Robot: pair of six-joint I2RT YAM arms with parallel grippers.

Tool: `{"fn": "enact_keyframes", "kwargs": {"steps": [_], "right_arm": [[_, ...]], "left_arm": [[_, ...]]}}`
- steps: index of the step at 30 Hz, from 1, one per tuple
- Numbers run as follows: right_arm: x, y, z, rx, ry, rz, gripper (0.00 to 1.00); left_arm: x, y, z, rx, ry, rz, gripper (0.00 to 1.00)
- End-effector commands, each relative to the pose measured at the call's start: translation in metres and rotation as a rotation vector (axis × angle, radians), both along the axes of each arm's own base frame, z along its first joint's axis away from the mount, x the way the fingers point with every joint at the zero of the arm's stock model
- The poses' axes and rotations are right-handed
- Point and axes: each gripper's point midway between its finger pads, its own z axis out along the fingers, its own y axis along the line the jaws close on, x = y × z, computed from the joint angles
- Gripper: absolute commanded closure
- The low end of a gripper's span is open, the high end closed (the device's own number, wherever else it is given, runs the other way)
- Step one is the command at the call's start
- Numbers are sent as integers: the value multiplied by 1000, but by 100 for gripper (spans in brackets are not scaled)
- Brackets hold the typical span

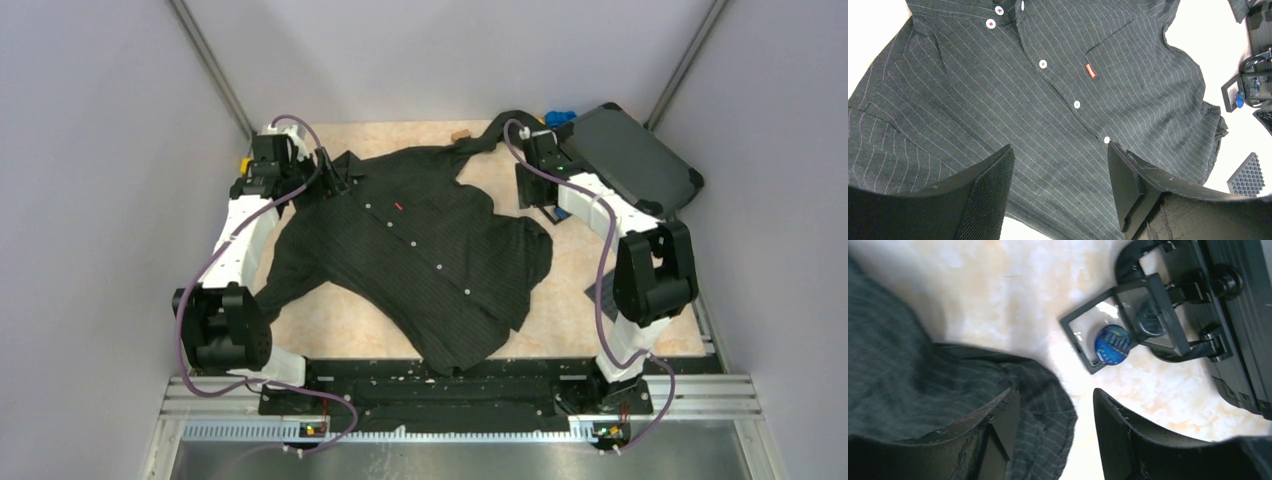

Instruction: Pin the brooch onto the clothing

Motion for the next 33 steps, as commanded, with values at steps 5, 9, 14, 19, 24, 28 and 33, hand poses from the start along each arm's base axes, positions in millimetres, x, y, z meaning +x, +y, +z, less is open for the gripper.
{"fn": "enact_keyframes", "kwargs": {"steps": [5, 9, 14, 19, 24, 28, 33], "right_arm": [[16, -48, -20, -267, -1, -139, 48], [22, -57, -39, -344, 30, -161, 53], [29, -63, -48, -405, 38, -182, 57], [34, -65, -47, -421, 28, -192, 59], [38, -62, -44, -419, 17, -187, 59], [43, -62, -49, -436, 22, -178, 61], [46, -61, -56, -439, 29, -167, 62]], "left_arm": [[-13, 24, 56, 151, -181, 43, 27], [-15, 21, 60, 144, -195, 32, 27], [-16, 14, 62, 114, -200, 7, 27], [-17, 15, 65, 118, -207, 11, 27], [-17, 16, 64, 119, -204, 11, 27], [-17, 16, 65, 123, -205, 11, 26], [-17, 17, 65, 129, -205, 15, 26]]}}
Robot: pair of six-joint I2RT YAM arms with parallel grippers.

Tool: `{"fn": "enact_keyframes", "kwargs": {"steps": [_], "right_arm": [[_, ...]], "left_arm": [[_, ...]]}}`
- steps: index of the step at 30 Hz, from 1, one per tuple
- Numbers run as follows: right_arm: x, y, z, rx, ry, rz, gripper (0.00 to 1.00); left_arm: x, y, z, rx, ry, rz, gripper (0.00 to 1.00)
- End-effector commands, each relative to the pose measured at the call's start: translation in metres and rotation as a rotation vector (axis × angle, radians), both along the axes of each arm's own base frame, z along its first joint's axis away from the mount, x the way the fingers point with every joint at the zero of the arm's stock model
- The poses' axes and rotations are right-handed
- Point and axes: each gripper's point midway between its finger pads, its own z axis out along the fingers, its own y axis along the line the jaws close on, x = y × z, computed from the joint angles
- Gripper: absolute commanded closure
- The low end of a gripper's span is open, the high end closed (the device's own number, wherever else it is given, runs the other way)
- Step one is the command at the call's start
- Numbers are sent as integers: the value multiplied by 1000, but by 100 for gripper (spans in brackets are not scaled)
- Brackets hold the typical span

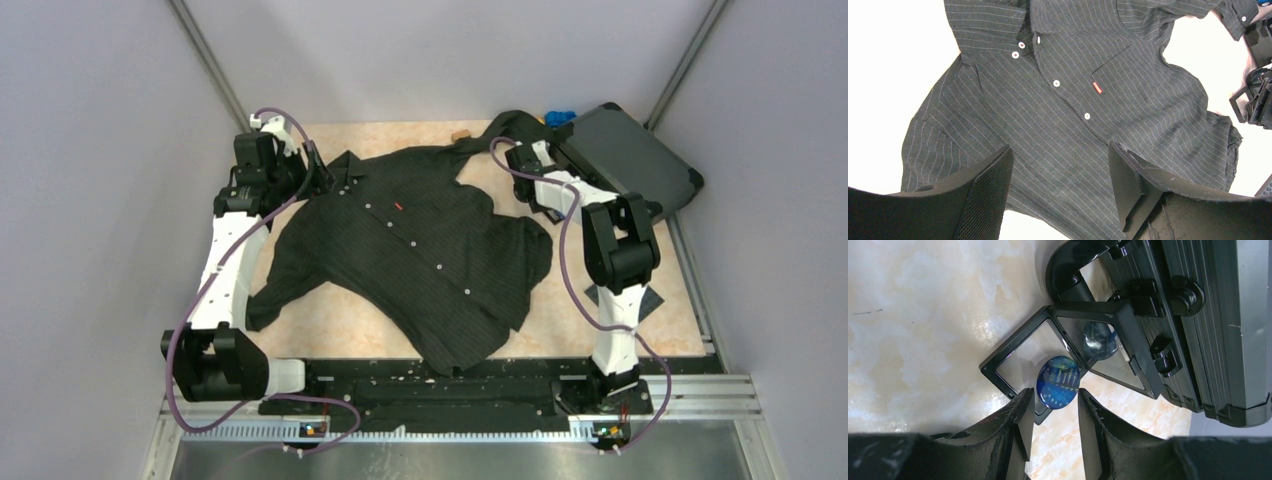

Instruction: Pin the brooch onto the clothing

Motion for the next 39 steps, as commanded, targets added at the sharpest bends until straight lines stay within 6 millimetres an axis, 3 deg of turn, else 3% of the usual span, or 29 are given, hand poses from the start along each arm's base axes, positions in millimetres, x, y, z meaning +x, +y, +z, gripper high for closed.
{"fn": "enact_keyframes", "kwargs": {"steps": [1, 15, 39], "right_arm": [[15, -2, 7, -14, -37, -1, 62], [13, -7, -11, -57, 1, -3, 68], [9, -20, -22, -159, 28, 6, 83]], "left_arm": [[1, 0, 11, 10, -42, -8, 26], [1, 0, 12, 11, -45, -6, 26], [0, -1, 14, 6, -50, -11, 26]]}}
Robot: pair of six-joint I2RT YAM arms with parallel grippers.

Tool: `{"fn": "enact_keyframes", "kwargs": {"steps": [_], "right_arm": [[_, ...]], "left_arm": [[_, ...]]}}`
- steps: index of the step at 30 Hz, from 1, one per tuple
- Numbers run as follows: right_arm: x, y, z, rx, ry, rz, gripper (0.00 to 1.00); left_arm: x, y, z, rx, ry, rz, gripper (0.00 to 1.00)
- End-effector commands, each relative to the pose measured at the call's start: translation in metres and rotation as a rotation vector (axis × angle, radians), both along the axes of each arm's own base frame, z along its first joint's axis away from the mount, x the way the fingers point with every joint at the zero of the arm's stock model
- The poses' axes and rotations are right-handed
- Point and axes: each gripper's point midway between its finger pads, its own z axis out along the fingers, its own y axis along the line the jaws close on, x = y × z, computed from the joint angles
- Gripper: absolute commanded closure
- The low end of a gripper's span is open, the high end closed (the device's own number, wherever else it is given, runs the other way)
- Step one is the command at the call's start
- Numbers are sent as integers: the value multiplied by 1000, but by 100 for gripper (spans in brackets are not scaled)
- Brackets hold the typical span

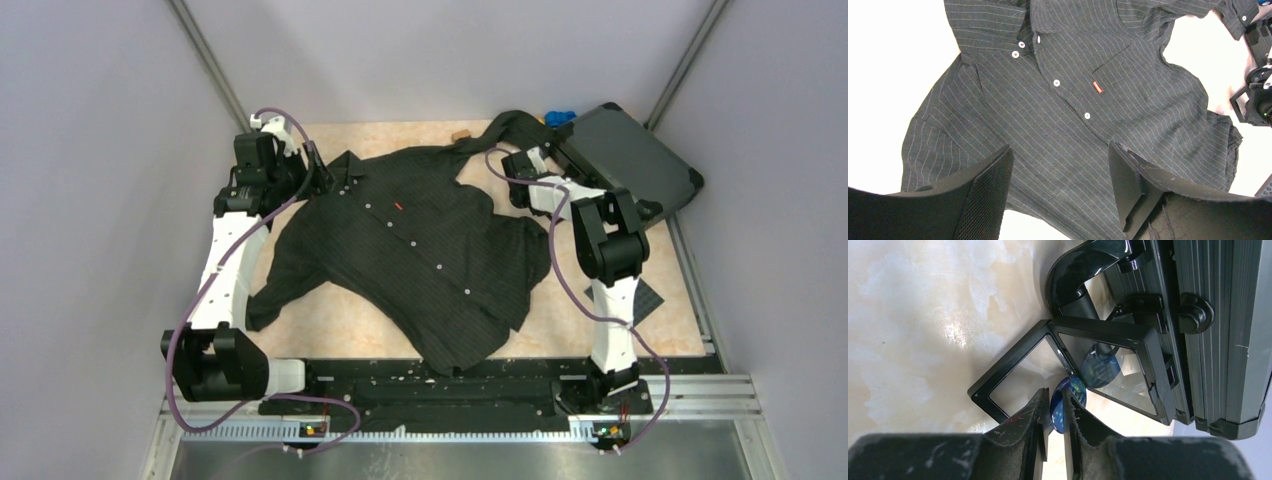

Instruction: Pin the brooch onto the clothing

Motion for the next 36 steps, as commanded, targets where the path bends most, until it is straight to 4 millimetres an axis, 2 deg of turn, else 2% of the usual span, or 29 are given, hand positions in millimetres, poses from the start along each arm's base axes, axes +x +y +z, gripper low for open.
{"fn": "enact_keyframes", "kwargs": {"steps": [1, 7, 12, 18, 28, 34, 36], "right_arm": [[1, -8, -4, -43, 4, -13, 84], [0, -10, -7, -52, 12, -12, 91], [2, -11, -2, -64, 1, -11, 100], [9, -6, 21, -61, -56, 4, 100], [16, 15, 62, -20, -160, 32, 100], [14, 25, 80, 54, -217, 52, 100], [11, 25, 79, 55, -201, 48, 100]], "left_arm": [[0, -1, 14, 5, -50, -11, 26], [-1, -1, 16, 5, -58, -11, 26], [-1, -1, 16, 4, -58, -12, 26], [-1, -1, 17, 4, -61, -10, 26], [-1, 0, 17, 7, -63, -7, 26], [-2, -1, 17, 6, -64, -8, 26], [-1, -1, 16, 4, -61, -9, 26]]}}
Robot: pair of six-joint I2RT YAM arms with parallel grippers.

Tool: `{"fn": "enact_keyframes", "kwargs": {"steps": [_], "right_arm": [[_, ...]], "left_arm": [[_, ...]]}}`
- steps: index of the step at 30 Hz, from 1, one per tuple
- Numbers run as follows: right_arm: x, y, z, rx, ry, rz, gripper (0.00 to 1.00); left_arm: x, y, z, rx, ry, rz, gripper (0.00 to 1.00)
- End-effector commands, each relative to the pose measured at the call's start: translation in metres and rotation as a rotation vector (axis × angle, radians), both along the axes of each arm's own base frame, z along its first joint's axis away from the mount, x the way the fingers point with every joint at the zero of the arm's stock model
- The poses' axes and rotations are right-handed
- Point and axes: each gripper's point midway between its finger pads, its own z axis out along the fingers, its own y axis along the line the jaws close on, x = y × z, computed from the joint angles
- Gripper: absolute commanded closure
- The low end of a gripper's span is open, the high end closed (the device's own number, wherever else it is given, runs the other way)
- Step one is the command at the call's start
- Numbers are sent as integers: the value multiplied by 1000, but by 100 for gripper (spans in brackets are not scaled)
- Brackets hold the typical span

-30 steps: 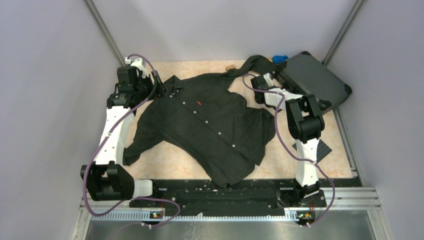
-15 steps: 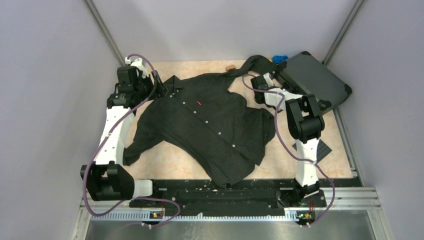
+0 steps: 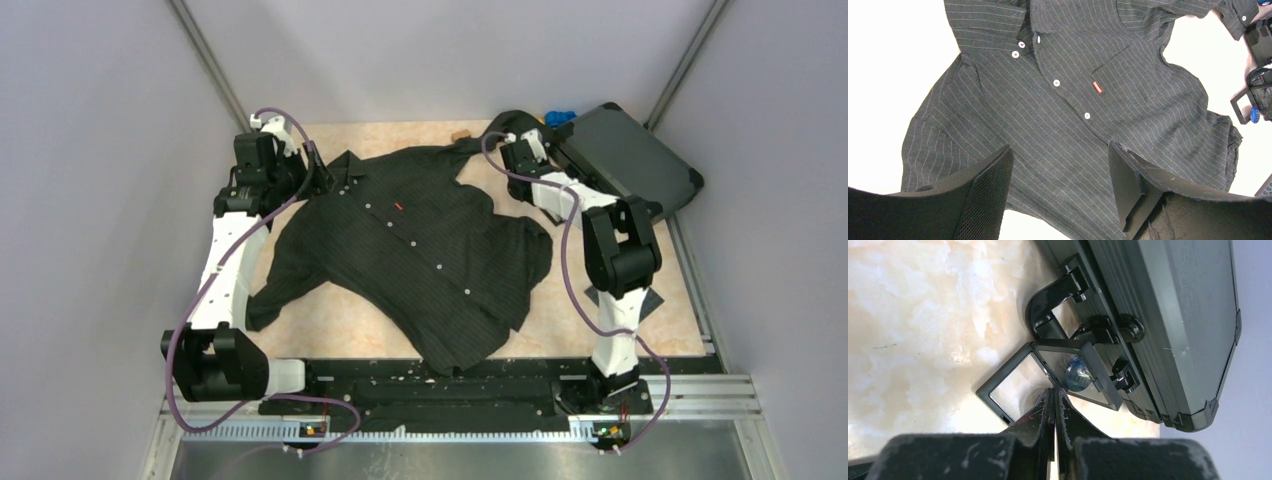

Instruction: Pin the brooch onto the clothing

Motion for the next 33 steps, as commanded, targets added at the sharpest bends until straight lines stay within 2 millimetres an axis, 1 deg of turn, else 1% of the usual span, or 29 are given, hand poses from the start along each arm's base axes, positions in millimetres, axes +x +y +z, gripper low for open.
{"fn": "enact_keyframes", "kwargs": {"steps": [1, 2, 3, 5, 6, 7, 9, 11, 13, 16, 18, 20, 23, 26, 33], "right_arm": [[-1, 7, 32, 57, -75, -4, 100], [-5, 5, 30, 55, -61, -12, 100], [-9, 4, 27, 55, -47, -18, 93], [-19, 1, 18, 71, -31, -33, 76], [-22, -1, 14, 93, -30, -46, 70], [-26, -2, 10, 115, -28, -57, 66], [-31, -4, 0, 167, -21, -74, 60], [-34, -3, -4, 224, -35, -92, 57], [-33, 1, -1, 294, -69, -95, 52], [-29, 6, 9, 383, -121, -98, 44], [-27, 4, 13, 421, -138, -111, 41], [-25, 0, 13, 464, -143, -125, 40], [-26, -5, 8, 523, -144, -136, 37], [-26, -8, 4, 622, -153, -140, 34], [-26, -23, -4, 763, -191, -180, 28]], "left_arm": [[-1, -1, 17, 3, -62, -10, 26], [-1, -1, 16, 3, -62, -10, 26], [-1, -2, 16, 2, -62, -12, 26], [-1, -2, 17, 0, -63, -12, 26], [-2, -2, 17, -1, -63, -13, 26], [-1, -3, 17, -3, -63, -15, 26], [-2, -4, 16, -9, -61, -21, 26], [-1, -5, 17, -13, -64, -23, 26], [-1, -5, 16, -15, -62, -24, 26], [-1, -5, 16, -15, -61, -25, 26], [-1, -6, 16, -16, -61, -27, 26], [-1, -5, 16, -16, -63, -26, 26], [-1, -5, 16, -14, -63, -25, 26], [-1, -6, 17, -17, -65, -28, 26], [-1, -6, 16, -18, -62, -29, 26]]}}
